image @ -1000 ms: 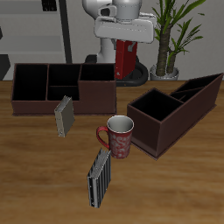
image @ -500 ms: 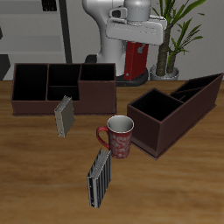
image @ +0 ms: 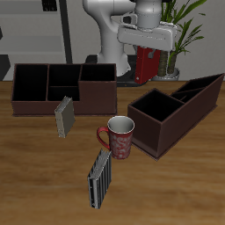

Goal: Place the red book into the left desk caddy's front compartment

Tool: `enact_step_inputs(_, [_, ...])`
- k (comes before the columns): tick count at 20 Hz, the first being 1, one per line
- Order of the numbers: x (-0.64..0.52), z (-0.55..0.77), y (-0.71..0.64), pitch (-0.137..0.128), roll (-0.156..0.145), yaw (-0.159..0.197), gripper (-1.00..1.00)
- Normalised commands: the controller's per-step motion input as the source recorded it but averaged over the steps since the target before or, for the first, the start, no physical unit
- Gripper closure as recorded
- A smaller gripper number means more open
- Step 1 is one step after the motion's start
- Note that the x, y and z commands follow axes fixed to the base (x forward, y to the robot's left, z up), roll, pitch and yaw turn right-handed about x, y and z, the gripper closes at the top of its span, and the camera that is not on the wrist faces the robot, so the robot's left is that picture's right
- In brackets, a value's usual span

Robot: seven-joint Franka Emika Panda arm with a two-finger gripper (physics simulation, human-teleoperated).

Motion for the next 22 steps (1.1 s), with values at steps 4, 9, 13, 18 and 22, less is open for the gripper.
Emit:
enact_step_inputs(4, [0.01,-0.08,0.41,0.018,0.098,-0.002,1.0])
enact_step_inputs(9, [0.07,-0.25,0.18,0.051,0.012,-0.049,1.0])
enact_step_inputs(13, [0.05,-0.07,0.27,-0.004,0.024,-0.011,1.0])
enact_step_inputs(18, [0.07,-0.05,0.22,0.019,0.006,-0.021,1.0])
enact_step_inputs(22, [-0.02,0.02,0.25,-0.001,0.039,0.017,1.0])
